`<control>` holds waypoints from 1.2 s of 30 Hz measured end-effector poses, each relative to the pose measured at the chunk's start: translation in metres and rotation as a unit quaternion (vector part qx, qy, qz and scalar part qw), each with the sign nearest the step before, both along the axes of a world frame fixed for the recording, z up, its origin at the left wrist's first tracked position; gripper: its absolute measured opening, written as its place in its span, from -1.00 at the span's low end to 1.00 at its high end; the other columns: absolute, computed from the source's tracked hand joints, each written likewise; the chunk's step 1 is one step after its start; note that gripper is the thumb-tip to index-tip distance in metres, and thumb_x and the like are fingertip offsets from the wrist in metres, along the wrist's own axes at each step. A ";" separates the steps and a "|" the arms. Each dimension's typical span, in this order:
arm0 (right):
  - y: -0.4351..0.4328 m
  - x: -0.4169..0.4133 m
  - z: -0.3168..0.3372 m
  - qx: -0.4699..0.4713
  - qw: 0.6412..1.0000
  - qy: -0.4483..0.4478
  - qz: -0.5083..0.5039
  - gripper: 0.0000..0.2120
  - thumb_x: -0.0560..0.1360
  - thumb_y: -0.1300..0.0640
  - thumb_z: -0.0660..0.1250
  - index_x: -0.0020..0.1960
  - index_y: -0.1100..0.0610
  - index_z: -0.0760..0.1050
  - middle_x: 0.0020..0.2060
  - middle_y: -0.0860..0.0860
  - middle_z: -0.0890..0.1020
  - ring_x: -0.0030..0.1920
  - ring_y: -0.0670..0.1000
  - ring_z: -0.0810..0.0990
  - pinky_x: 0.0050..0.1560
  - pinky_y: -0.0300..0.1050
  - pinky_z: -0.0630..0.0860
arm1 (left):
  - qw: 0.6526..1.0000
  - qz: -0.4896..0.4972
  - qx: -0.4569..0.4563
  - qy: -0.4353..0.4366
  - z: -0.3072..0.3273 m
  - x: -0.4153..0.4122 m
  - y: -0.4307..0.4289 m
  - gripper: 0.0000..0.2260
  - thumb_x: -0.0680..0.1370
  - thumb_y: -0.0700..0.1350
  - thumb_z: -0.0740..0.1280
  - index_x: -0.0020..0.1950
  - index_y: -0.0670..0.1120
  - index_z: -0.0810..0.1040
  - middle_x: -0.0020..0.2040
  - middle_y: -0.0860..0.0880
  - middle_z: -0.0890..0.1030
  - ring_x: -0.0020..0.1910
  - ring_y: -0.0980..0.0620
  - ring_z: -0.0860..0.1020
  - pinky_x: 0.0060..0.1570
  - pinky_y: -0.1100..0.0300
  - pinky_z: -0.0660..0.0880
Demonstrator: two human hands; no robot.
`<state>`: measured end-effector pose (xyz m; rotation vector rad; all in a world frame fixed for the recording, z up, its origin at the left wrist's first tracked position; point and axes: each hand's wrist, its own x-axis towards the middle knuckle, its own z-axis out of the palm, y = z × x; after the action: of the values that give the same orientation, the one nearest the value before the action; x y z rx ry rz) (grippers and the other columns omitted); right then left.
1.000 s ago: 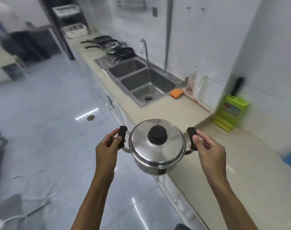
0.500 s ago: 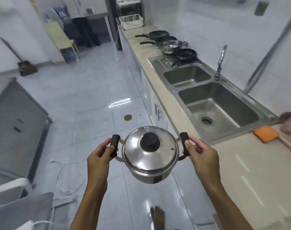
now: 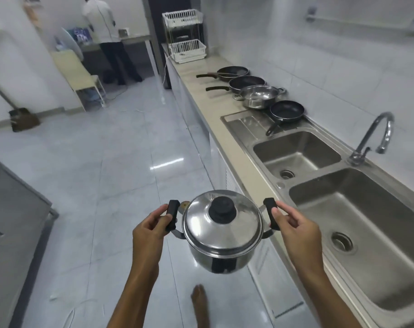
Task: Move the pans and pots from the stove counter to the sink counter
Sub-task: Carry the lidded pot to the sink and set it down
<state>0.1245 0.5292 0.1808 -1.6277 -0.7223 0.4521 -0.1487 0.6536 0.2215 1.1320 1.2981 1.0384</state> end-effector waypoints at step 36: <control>0.564 0.336 -0.076 -0.164 0.926 0.064 -0.333 -0.68 0.59 0.10 0.39 0.35 0.01 0.58 -0.08 0.02 0.77 -0.10 -0.27 0.69 -0.22 -0.62 0.39 | 0.912 -0.392 -0.048 0.107 -0.085 0.507 0.720 -0.70 0.60 -0.26 0.35 0.29 -0.01 0.63 -0.01 0.05 0.76 -0.01 0.06 0.69 0.09 0.12 0.63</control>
<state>0.4601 1.0935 0.1049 -2.0125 0.0393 0.1795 0.3578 1.3732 0.1365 1.5337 0.8938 0.2537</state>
